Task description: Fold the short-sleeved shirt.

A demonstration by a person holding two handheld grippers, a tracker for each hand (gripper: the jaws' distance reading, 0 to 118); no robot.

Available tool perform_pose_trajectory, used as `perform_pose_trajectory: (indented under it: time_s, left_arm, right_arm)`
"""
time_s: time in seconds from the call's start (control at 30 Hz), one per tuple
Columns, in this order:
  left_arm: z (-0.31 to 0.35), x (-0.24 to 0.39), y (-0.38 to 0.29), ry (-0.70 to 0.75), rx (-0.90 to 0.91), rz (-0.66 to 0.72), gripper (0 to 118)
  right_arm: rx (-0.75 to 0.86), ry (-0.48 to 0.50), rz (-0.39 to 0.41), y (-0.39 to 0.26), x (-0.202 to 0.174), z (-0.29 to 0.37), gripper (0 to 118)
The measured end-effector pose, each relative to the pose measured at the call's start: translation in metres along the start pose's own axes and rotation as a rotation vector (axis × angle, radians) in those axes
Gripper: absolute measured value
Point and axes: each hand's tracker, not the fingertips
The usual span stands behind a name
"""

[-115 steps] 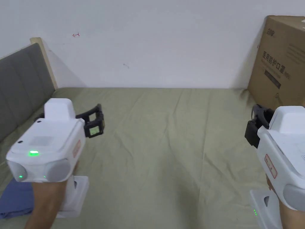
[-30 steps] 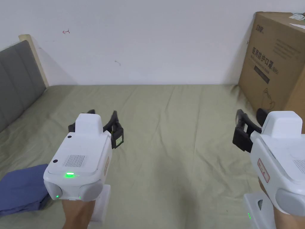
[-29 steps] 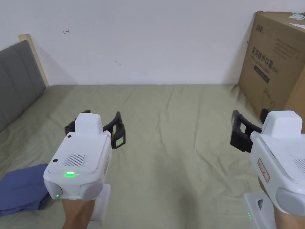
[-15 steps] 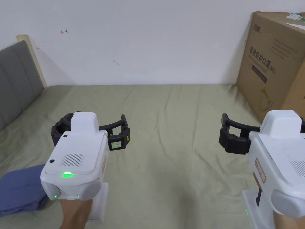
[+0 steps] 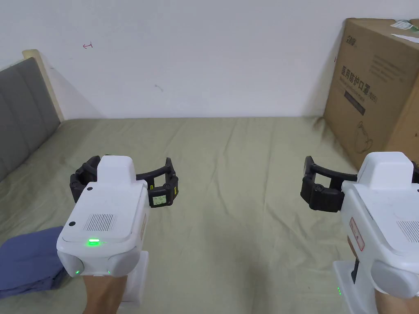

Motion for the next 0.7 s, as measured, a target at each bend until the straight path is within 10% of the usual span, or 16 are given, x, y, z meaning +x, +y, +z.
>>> perform_pose_trajectory:
  time_s: [0.7]
  left_arm:
    - [0.0017, 0.0002, 0.0005, 0.002, 0.003, -0.006, 118]
  right_arm:
    - [-0.002, 0.013, 0.011, 0.0003, -0.0013, -0.0009, 118]
